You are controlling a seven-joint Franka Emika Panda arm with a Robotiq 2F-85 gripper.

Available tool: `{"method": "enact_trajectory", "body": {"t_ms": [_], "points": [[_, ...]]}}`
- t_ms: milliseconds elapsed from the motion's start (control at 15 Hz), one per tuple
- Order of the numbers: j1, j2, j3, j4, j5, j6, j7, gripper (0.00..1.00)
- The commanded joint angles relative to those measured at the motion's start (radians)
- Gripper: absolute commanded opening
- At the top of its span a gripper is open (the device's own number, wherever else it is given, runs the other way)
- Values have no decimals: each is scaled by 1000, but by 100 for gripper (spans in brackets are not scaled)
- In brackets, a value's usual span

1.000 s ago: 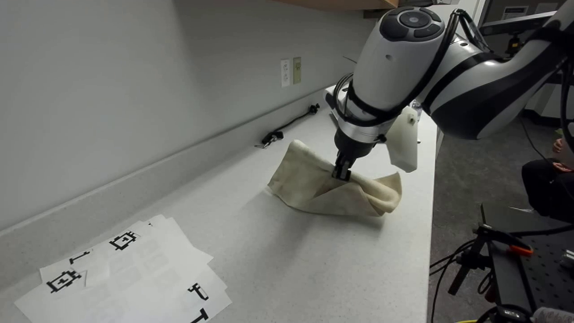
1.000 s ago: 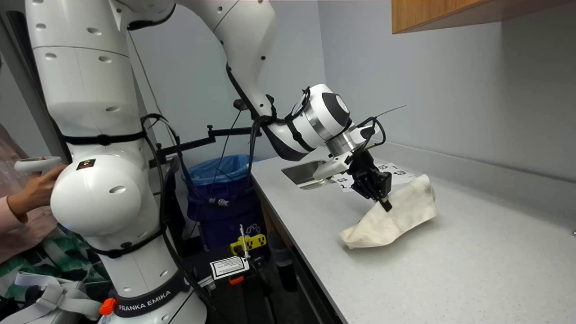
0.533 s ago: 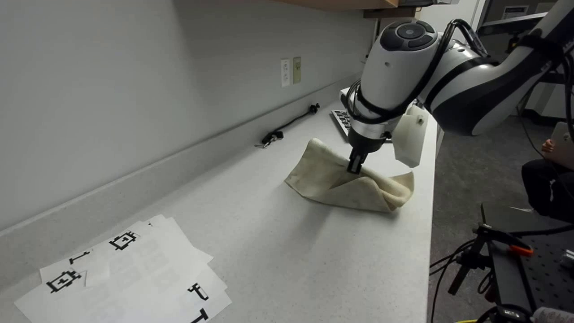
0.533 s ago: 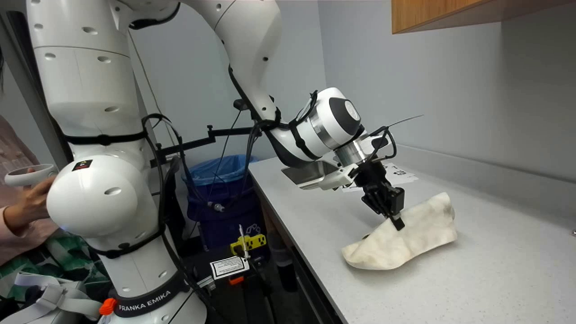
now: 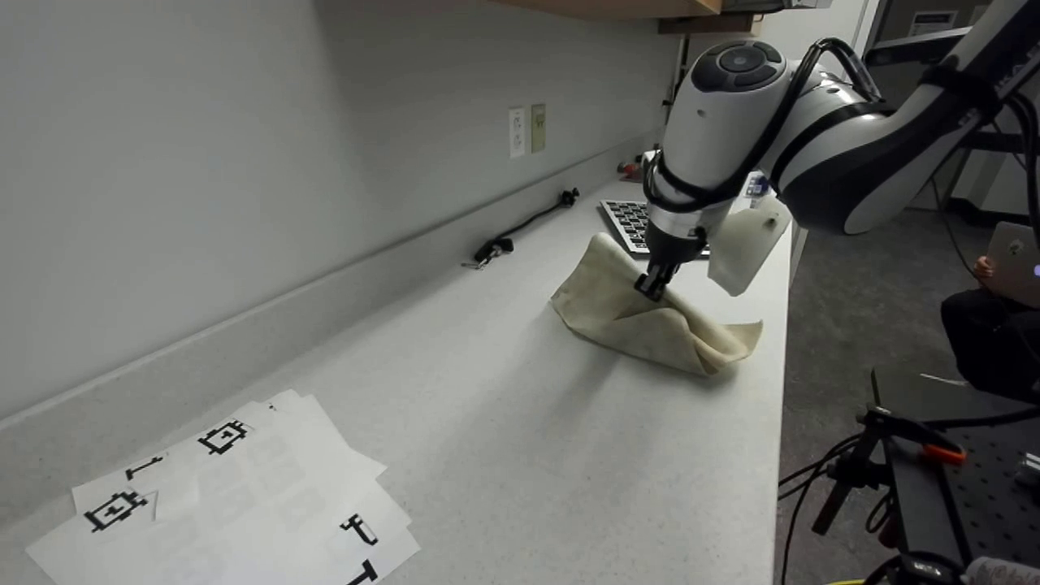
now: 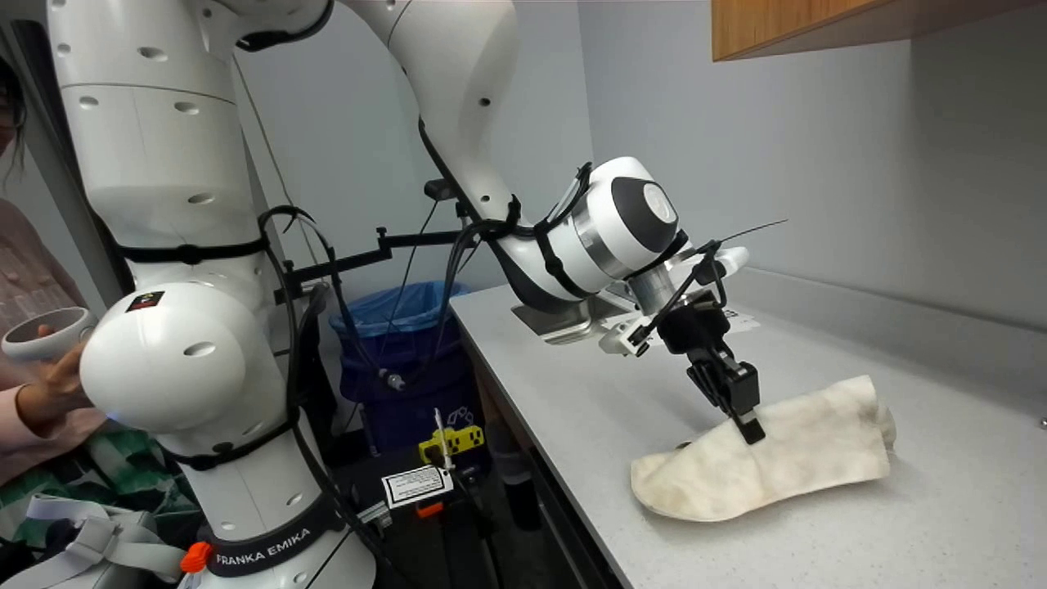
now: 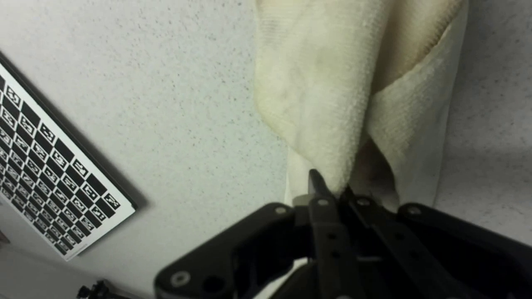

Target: Use the white towel to wipe the counter

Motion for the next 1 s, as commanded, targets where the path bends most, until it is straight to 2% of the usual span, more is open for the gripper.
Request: {"method": "enact_trajectory", "body": {"t_ms": [0, 200, 267, 933], "points": [[-5, -2, -3, -5, 33, 24, 69, 1], [-7, -2, 3, -9, 89, 28, 90, 1], [0, 0, 0, -2, 57, 2, 70, 4], [0, 0, 0, -4, 80, 2, 75, 4]]}}
